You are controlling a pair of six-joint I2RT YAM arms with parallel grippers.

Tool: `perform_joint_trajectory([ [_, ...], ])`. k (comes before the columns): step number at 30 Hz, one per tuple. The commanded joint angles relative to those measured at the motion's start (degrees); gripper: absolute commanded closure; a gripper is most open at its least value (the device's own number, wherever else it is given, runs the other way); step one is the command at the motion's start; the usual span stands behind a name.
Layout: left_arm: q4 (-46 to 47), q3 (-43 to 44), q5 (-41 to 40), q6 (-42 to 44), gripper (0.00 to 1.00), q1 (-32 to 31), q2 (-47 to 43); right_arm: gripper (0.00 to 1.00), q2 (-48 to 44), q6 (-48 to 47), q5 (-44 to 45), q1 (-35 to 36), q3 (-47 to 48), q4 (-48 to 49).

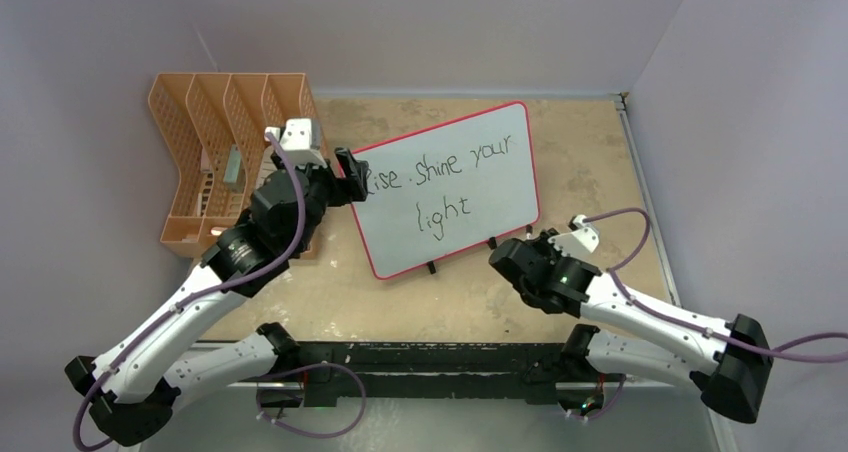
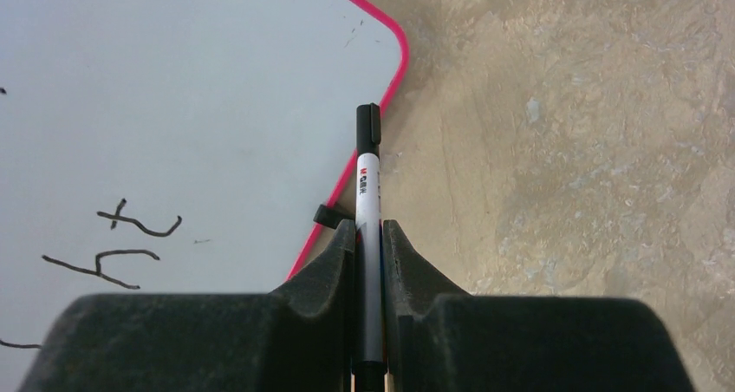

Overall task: Write a sentence on the whiteboard
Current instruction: Put down the whiteboard marker at the center of the board.

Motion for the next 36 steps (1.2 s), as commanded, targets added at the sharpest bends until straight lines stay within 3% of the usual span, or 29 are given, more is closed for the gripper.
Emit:
perform_joint_trajectory([
  [1,2.53,1.0,-1.59,5.79,0.22,0.57,-2.47,0.93,-3.26,0.47,-1.34,-2.22,-1.92,1.93],
  [11,5.05,-1.64,-5.23,10.39,0.22,0.61,-6.26,0.91,0.99,6.61,-4.68,-2.7,-4.41,1.91],
  [22,5.48,-3.24,-6.8,10.75,0.22,0.84,-8.2,0.8,4.0,7.11,-9.5,-2.71,-7.59,6.62],
  [26,5.34,-3.59,-7.15,10.82,0.22,1.09,-8.55,0.71,4.51,7.41,-10.88,-2.7,-7.97,6.9],
  [36,4.56,-4.18,-7.96,10.6,0.22,1.23,-9.96,0.61,2.06,7.59,-10.64,-2.69,-7.46,5.07],
])
